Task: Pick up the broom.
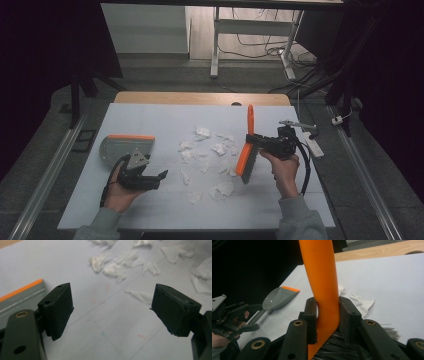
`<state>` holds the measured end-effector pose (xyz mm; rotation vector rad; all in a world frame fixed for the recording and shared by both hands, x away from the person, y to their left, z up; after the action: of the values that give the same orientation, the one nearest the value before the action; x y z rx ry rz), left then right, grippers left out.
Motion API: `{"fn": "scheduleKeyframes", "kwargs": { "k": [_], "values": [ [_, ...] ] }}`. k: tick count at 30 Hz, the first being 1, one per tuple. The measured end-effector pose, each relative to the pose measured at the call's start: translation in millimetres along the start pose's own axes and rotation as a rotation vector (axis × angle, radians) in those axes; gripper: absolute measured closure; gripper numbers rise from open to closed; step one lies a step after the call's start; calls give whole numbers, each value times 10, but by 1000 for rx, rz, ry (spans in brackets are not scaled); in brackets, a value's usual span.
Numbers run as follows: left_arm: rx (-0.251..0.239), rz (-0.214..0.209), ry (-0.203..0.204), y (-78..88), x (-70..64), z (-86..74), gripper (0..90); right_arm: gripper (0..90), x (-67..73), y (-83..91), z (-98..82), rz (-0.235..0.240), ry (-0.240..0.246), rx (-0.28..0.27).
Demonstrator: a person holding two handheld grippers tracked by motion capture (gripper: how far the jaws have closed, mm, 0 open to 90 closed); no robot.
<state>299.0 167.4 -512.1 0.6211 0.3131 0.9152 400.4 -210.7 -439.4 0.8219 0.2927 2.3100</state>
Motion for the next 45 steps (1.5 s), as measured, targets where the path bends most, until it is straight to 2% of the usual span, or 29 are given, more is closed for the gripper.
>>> {"fn": "scheduleKeyframes", "kwargs": {
  "k": [7, 12, 17, 21, 25, 31, 40, 45],
  "values": [
    [-33, -45, -33, -96, -121, 295, 189, 703, 36, -39, -48, -3, -1, -27],
    [-57, -77, -60, -145, -265, 483, 189, 702, 84, -95, -83, -10, 8, -27],
    [-89, -130, -65, -187, -418, 620, 192, 702, 165, -148, -94, -6, 25, -43],
    [-94, -161, -59, -234, -519, 630, 193, 702, 209, -168, -87, -5, 34, -59],
    [-106, -166, -87, -264, -627, 612, 202, 702, 222, -186, -91, -14, 37, -70],
    [-97, -198, -102, -314, -778, 630, 207, 702, 241, -210, -96, -26, 39, -96],
    [-109, -254, -124, -337, -1025, 689, 209, 702, 270, -277, -141, -55, 37, -140],
    [-103, -265, -147, -434, -1165, 690, 219, 702, 292, -330, -166, -64, 41, -137]
  ]
}}
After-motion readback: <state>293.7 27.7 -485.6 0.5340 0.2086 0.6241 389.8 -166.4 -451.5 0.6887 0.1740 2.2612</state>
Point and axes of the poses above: each handheld gripper's, and its own axes: y roughly backward along the jaws, z roughly out of its top, x roughly to its left, the point moved 4 cm from there along -y, roughly forward along the jaws
